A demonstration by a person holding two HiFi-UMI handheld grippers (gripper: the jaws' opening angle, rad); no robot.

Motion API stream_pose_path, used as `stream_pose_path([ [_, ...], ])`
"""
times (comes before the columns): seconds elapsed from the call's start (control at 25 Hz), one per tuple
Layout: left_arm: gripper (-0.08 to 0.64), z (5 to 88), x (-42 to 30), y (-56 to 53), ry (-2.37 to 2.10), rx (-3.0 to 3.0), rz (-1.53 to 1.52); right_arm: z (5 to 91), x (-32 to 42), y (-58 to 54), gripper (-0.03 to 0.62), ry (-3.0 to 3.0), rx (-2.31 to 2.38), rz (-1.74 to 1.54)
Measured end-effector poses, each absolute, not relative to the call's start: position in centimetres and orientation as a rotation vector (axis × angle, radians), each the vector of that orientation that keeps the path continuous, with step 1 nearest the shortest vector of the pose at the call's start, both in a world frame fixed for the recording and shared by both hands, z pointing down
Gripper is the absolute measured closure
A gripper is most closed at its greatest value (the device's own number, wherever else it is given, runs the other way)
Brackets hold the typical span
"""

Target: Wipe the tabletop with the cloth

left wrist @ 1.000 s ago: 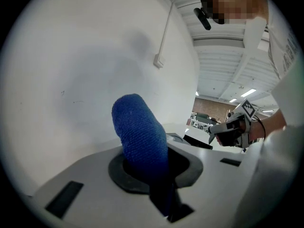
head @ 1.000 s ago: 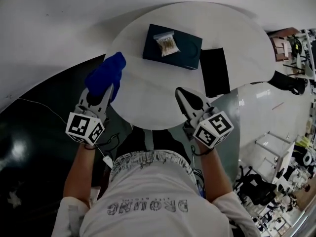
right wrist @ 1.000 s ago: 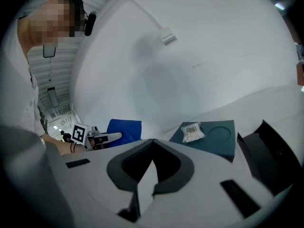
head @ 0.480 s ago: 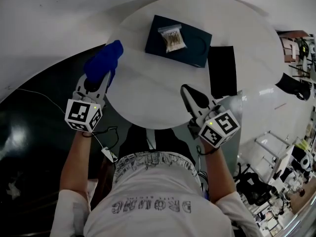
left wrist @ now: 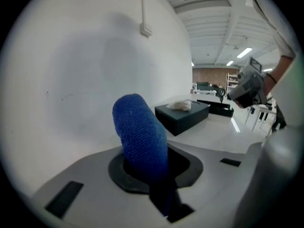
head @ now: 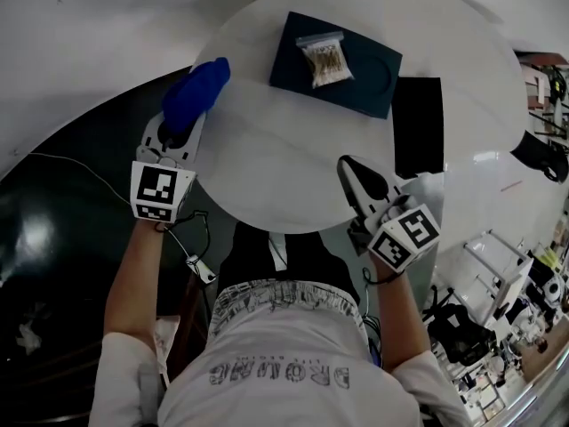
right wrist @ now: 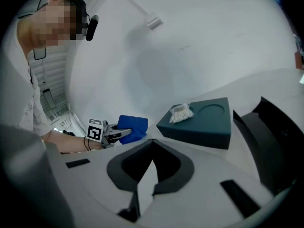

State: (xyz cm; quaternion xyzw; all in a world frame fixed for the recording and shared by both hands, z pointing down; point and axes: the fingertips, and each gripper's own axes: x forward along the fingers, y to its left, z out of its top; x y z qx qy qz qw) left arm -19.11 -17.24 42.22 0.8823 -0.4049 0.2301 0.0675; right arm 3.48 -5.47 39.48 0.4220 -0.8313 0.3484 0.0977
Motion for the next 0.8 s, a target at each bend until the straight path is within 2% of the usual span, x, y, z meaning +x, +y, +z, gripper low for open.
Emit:
stream_pose_path([
  [0.24,0.486,47.6,-17.5,-15.6,-1.077,2.622,0.959,40.3,4.0,-5.0,0.584,-2.441,1.260,1.052],
  [0.8,0.486,49.8,-15.8,-14.1,-0.974,2.581,1.016,41.4,5.6,-3.3,0.584,-2.425,1.292,1.090],
])
